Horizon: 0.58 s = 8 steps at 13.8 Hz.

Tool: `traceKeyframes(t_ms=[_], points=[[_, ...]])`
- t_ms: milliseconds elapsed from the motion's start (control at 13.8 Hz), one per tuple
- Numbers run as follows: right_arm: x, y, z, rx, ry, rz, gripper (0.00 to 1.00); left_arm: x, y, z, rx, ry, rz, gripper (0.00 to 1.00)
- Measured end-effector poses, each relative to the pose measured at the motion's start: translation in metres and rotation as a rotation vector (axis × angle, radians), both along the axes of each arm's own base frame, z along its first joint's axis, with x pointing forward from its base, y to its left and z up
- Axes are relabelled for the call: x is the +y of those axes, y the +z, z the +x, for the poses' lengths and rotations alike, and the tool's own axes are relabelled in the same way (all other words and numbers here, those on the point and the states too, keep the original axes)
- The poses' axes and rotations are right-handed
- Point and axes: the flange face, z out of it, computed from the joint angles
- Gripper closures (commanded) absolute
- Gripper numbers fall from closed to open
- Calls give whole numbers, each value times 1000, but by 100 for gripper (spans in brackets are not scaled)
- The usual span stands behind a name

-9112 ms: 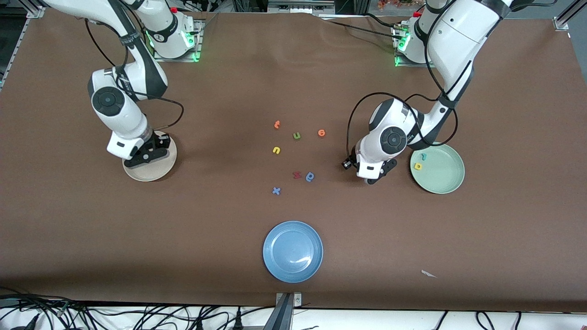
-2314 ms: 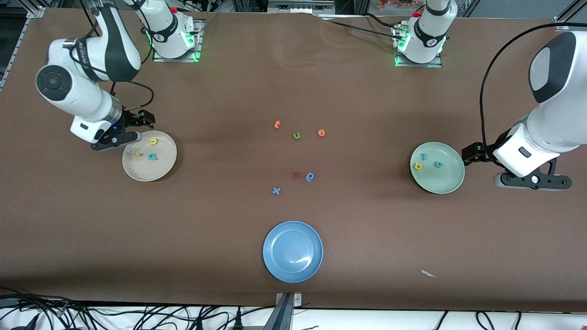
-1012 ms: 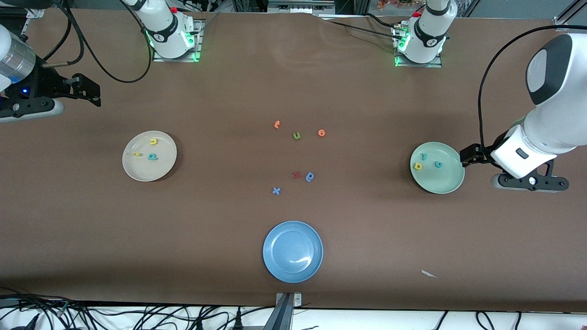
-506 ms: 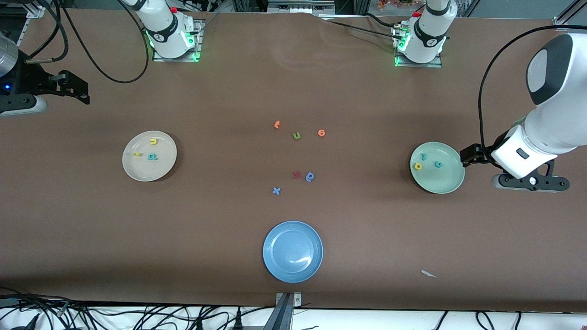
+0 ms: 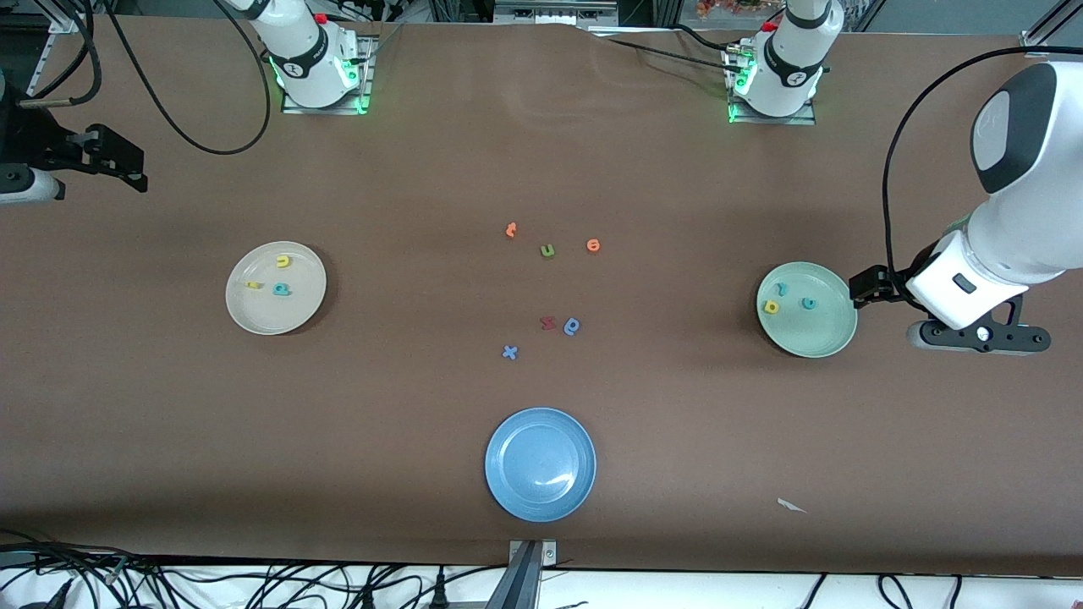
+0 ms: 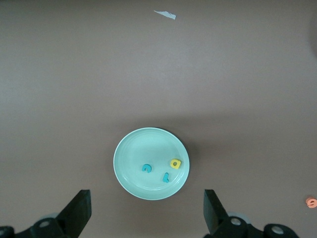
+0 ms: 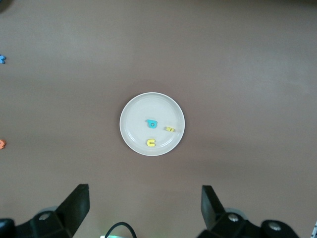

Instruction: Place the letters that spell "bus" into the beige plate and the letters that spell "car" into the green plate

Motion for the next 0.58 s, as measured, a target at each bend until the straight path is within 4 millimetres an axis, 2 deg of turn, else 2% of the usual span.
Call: traceKeyframes(t_ms=[579], points=[[-2,-3,2,5,-3,0,0,0,0,0,0,0,0,0]])
